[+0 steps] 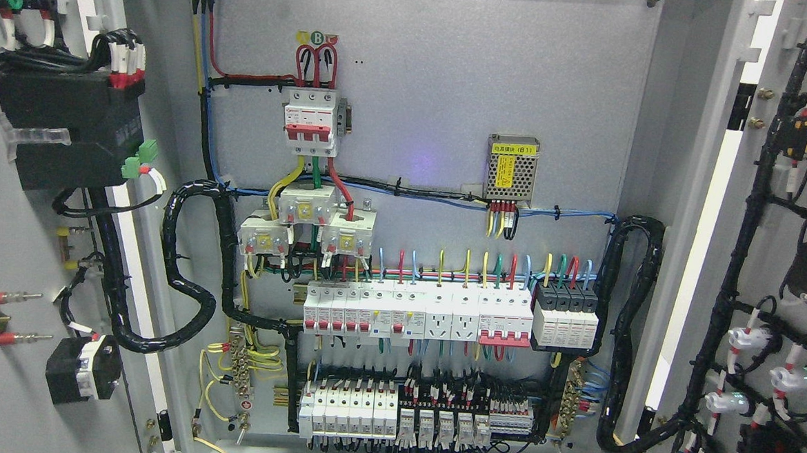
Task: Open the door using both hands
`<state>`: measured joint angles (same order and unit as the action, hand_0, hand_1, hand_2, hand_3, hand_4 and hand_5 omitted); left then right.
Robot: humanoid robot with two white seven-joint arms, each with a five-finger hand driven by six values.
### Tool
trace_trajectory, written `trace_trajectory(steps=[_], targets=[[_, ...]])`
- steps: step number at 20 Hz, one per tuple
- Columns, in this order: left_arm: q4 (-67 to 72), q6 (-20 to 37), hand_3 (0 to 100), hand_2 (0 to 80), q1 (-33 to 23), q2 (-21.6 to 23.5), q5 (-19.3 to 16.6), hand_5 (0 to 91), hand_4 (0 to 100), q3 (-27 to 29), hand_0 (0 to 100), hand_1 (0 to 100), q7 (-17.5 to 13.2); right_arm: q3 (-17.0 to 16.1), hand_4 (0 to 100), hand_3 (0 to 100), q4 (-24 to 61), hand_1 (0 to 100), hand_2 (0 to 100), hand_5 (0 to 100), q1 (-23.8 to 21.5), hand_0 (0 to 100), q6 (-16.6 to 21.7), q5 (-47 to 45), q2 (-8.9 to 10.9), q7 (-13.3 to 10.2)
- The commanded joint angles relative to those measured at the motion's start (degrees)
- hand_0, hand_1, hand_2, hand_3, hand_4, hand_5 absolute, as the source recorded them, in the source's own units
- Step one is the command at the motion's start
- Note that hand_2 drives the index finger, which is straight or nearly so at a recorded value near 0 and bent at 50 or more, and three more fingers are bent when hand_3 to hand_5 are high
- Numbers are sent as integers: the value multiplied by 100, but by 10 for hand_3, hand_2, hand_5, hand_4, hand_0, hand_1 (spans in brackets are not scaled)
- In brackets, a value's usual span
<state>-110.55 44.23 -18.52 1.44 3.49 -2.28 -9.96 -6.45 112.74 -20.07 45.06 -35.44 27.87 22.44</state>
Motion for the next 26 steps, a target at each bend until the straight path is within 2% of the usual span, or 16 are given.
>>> trace_trajectory(steps=[1, 12, 16, 26], targets=[[-283, 3381, 0, 0, 94, -206, 266, 0, 0, 649, 120, 389, 3, -76, 0, 0, -182, 389, 0, 0, 117, 120, 214, -24, 157, -3], [-265, 3390, 0, 0, -20, -65, 845, 0, 0, 1528, 120, 389, -6, -172, 0, 0, -419, 389, 0, 0, 196, 120, 117, -279, 166, -3], [-204, 3381, 0, 0, -11, 198, 1170, 0, 0, 1800, 120, 389, 3, -208, 0, 0, -428, 389, 0, 0, 161, 120, 126, -288, 131, -3], [604, 3232, 0, 0, 199, 919, 1918, 0, 0, 2485, 120, 389, -6, -743, 0, 0, -428, 389, 0, 0, -164, 120, 126, -446, 61, -11]])
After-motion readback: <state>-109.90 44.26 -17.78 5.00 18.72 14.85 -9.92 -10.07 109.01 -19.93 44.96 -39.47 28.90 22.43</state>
